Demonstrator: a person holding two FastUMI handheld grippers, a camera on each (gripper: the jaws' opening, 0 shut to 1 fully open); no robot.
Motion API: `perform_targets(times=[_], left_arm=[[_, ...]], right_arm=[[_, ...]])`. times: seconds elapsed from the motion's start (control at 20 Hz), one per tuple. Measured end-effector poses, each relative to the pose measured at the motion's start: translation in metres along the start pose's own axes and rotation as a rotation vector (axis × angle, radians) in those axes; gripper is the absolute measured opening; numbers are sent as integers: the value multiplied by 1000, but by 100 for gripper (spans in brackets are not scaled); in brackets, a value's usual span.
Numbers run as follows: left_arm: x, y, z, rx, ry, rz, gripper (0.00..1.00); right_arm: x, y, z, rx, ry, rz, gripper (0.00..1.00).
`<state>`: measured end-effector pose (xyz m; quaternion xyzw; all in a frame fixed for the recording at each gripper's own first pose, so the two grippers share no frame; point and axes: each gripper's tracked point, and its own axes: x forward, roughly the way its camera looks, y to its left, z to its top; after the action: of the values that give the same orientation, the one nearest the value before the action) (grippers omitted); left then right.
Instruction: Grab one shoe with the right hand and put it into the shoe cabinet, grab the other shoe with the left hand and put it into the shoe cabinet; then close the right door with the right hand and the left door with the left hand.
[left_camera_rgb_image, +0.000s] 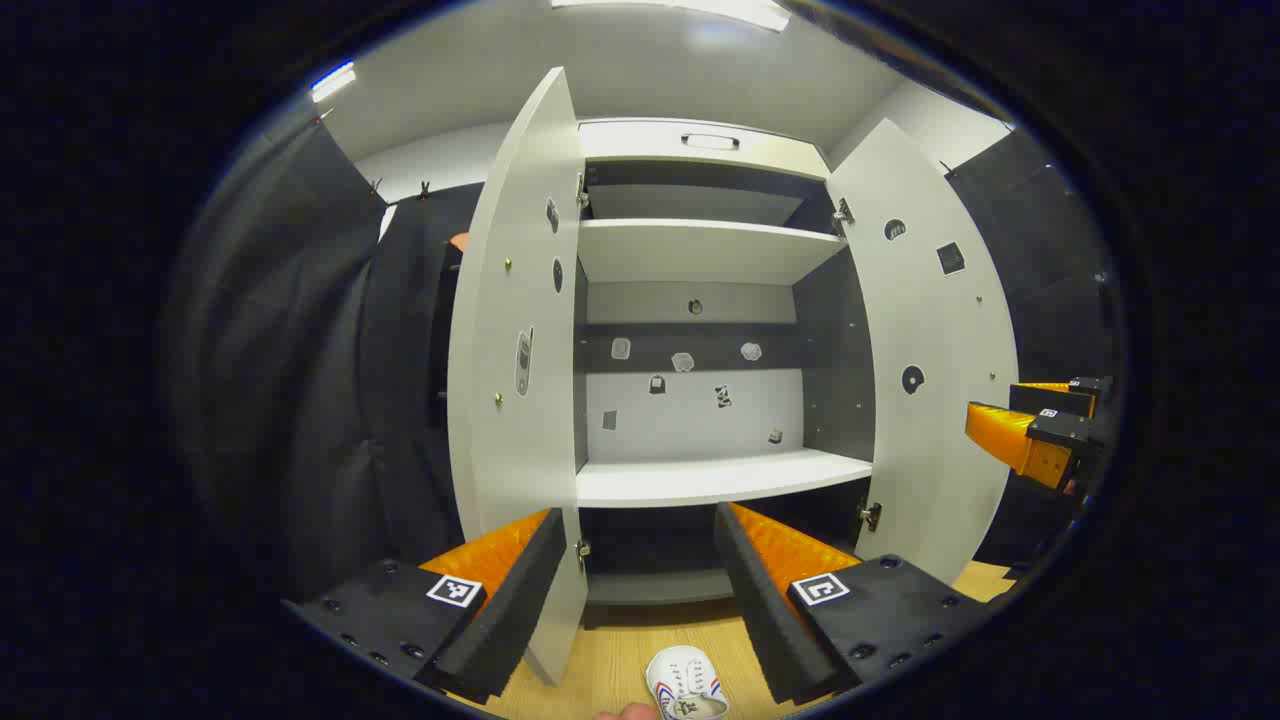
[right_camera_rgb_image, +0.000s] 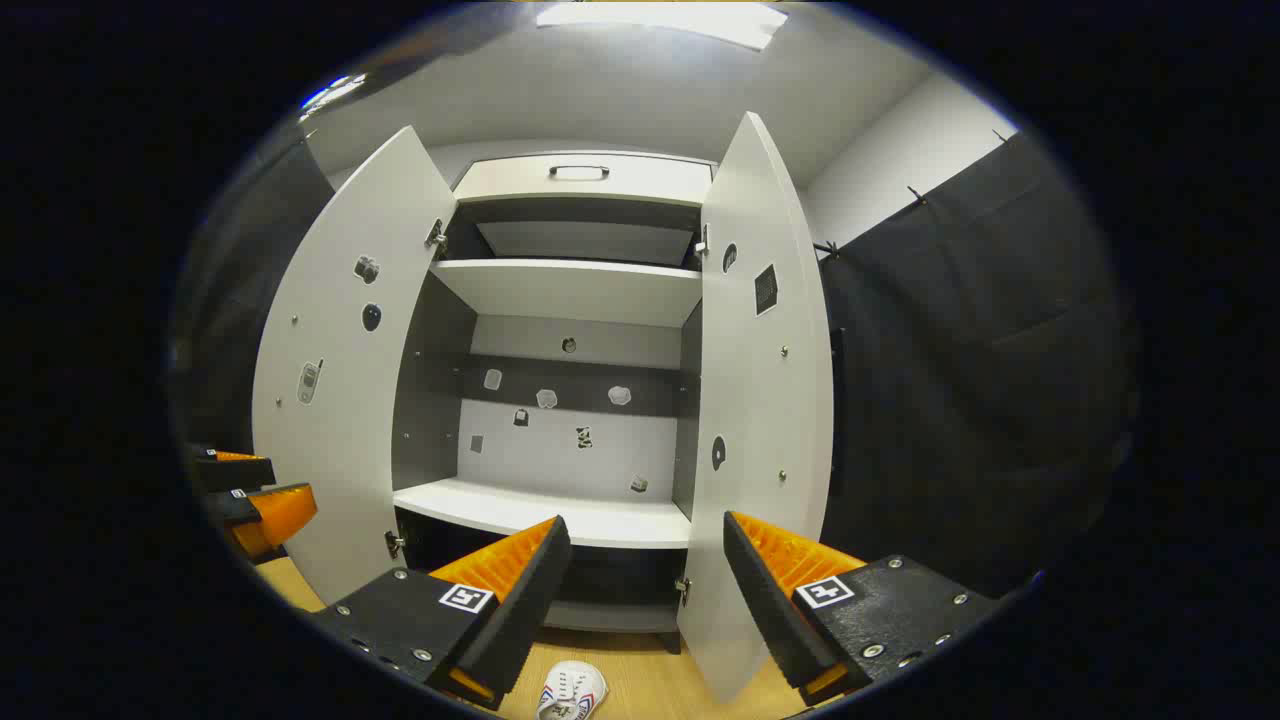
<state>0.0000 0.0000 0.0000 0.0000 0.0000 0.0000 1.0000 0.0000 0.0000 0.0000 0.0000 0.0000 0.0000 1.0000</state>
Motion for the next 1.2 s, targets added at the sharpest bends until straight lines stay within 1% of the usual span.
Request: perform_targets(times=[0.05,0.1,0.25,0.3,0.35,0.4,0.45,0.5,0.65,0.95,1.1,1.2], left_arm=[[1,2,2,-5,-11,3,97],[1,4,1,-7,-11,9,94],[2,7,1,-9,-12,20,99],[3,8,-1,-13,-9,22,97],[2,8,-3,-15,-5,25,99],[1,9,-3,-14,-3,30,97],[0,9,-3,-13,-4,34,97],[0,10,-1,-12,-6,34,94],[-2,10,1,-8,-9,39,97],[-4,10,3,-21,-14,44,96],[-5,12,3,-29,-16,51,97],[-6,14,1,-39,-13,57,97]], right_arm=[[1,3,0,-6,-5,4,94],[2,5,-3,-12,0,2,94],[2,15,-9,7,21,20,94],[3,15,-12,10,29,25,94],[4,15,-15,7,38,24,94],[5,15,-17,5,45,25,94],[5,15,-17,4,47,28,94],[5,15,-14,3,43,27,94],[6,12,-10,9,37,22,94],[7,9,-6,3,20,12,94],[13,22,-40,-26,101,39,94],[19,38,-72,-37,169,84,94]])
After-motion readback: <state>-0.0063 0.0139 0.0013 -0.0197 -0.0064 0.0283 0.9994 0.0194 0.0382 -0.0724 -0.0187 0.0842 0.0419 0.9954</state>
